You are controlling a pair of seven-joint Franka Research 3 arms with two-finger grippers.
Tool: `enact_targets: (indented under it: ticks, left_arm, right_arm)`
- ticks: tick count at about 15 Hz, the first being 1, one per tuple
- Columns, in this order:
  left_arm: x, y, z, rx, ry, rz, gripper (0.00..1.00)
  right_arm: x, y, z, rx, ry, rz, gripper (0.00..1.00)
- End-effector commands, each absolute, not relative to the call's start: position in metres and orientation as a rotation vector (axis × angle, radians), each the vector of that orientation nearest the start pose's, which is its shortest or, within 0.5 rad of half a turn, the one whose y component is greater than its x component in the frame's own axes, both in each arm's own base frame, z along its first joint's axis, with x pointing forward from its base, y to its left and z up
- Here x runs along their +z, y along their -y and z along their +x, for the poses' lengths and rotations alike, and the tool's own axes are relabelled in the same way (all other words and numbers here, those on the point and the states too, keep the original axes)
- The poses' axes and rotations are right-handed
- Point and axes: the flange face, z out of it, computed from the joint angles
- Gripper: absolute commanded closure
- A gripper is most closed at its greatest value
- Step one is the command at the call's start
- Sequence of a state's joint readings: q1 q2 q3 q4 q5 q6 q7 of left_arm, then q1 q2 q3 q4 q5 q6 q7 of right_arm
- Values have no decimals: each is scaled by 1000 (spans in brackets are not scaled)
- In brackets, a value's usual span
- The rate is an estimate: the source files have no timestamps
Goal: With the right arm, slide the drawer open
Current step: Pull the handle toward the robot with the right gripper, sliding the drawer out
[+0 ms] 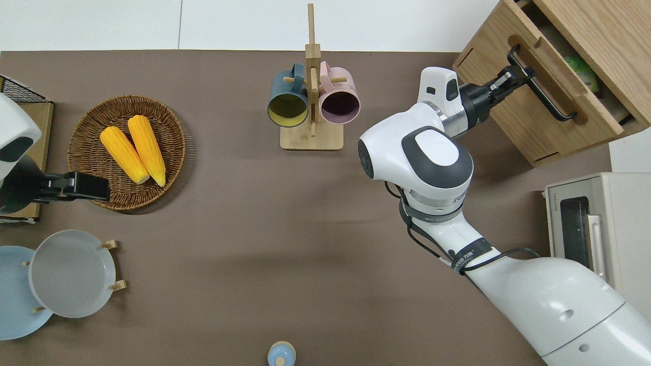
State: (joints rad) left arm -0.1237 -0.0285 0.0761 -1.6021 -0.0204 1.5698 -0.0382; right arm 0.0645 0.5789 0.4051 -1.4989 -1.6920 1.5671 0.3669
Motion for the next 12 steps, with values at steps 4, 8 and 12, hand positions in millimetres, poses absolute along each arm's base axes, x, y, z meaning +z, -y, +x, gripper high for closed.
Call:
enact_targets:
  ticks: [4,8,12]
  left_arm:
    - [630,27,541,11,-20,-3152,2]
    - [630,26,541,13,-17,-3152,5]
    - [630,26,541,13,-17,-3152,2]
  right_arm:
    - [419,-200,668,245,-450,1636,1000]
    - [423,-218,657,231,-450,1646,1000]
    - [428,-259,629,208,-459,1679,1000]
